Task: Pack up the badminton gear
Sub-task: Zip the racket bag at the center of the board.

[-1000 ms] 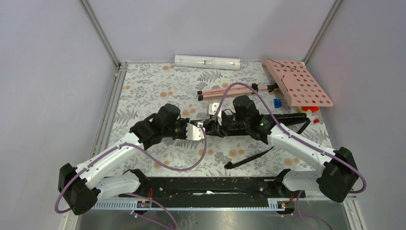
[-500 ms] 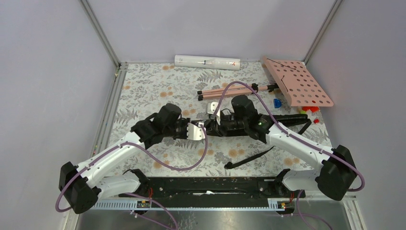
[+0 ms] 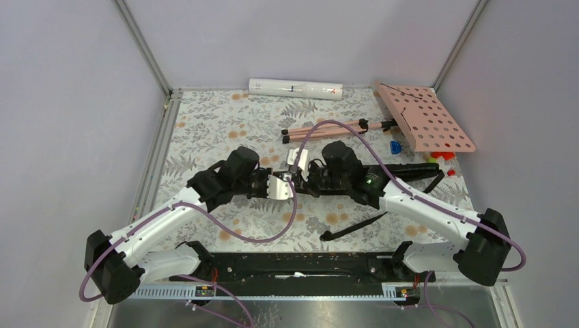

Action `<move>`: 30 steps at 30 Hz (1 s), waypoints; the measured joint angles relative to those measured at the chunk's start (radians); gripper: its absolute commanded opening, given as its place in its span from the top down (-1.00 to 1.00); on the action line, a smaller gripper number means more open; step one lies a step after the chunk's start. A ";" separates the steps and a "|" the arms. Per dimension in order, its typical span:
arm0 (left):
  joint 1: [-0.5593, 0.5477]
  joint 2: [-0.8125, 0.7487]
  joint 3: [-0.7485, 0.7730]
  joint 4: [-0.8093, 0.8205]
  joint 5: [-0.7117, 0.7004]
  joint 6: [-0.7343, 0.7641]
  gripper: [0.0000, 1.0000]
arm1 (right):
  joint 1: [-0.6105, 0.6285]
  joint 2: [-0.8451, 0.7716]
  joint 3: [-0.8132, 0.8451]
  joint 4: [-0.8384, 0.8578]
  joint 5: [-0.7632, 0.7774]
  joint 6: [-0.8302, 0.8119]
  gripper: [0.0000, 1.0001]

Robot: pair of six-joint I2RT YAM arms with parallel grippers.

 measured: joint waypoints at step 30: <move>0.005 -0.221 -0.032 -0.167 -0.216 0.122 1.00 | -0.358 0.056 -0.053 -0.413 1.069 0.217 1.00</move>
